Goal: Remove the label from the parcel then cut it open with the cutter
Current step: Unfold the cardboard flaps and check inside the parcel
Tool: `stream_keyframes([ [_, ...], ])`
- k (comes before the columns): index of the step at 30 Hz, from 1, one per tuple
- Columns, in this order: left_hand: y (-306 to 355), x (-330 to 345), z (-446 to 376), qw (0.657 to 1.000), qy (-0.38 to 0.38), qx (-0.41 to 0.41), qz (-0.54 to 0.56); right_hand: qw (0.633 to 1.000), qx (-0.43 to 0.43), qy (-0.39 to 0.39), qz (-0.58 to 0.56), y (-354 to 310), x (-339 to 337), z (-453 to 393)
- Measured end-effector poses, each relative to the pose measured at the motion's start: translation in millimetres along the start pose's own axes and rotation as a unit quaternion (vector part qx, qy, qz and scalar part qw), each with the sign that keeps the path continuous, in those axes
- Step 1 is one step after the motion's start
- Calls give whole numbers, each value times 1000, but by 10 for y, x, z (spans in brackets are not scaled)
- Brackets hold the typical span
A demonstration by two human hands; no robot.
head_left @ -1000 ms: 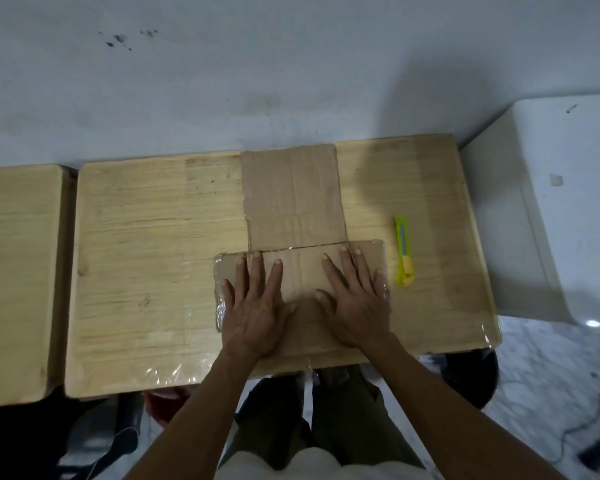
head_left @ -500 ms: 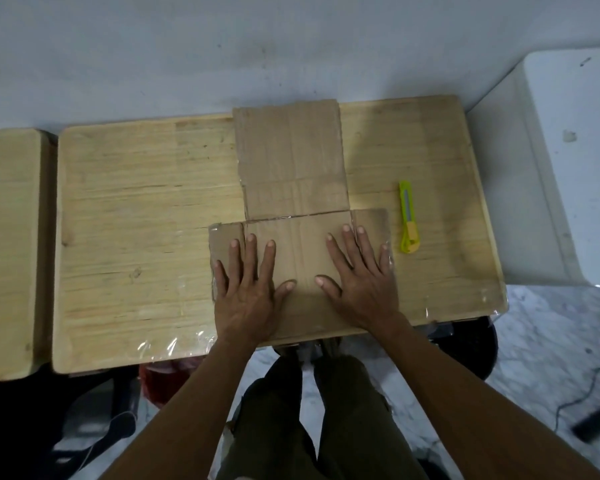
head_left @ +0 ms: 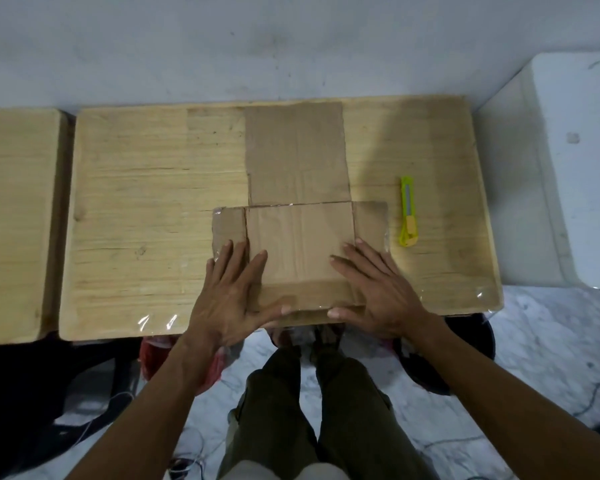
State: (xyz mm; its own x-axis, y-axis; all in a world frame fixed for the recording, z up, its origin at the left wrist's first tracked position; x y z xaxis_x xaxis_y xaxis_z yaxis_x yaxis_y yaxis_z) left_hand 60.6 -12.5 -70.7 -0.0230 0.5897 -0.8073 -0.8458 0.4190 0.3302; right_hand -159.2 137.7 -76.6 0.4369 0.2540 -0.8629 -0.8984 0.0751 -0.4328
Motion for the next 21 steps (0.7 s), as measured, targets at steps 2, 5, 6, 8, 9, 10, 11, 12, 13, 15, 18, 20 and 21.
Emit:
stream_keyframes([
  [2,-16,14,28,1000,-6,2,-26,1000,-1,-5,2,-3,-5,-6],
  [5,-32,23,47,999,-2,-6,-37,1000,3,9,9,-4,-15,-13],
  [6,-36,26,53,999,0,-10,-30,1000,2,19,12,-6,-21,-14],
  [8,-30,15,56,1000,9,-27,6,999,9,47,5,-14,-43,-32],
  [9,-20,-1,46,998,19,-42,33,997,20,70,-4,-15,-66,-50],
  [10,-6,-27,26,996,34,-61,61,994,36,97,-16,-14,-95,-75],
  [11,12,-55,-3,992,54,-79,85,990,54,124,-29,-9,-123,-109],
  [12,33,-78,-34,988,76,-94,101,986,73,145,-41,-5,-142,-149],
  [13,60,-96,-65,983,97,-106,112,982,91,159,-48,-2,-153,-190],
  [15,106,-116,-122,975,131,-129,129,975,120,183,-43,1,-159,-278],
  [18,130,-85,-207,962,153,-176,144,966,167,195,-11,6,-131,-391],
  [20,128,-47,-251,956,152,-213,134,964,188,188,13,6,-91,-442],
  [21,130,-34,-270,954,153,-223,127,964,192,184,23,5,-72,-462],
])
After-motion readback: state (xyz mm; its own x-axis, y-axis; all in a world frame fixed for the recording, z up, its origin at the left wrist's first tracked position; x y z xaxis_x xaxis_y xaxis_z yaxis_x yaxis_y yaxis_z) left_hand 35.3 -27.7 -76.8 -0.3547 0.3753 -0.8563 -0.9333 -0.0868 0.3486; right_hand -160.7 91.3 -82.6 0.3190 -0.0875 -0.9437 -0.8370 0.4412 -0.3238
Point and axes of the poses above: each hand's wrist, its own z-axis away from the middle knuckle, its own x-axis out of the palm, y = z × x, the point moved 5 cm from there along -z, towards the middle knuckle, and after that the axes turned 13 degrees about -x, right-handed, at the moved point
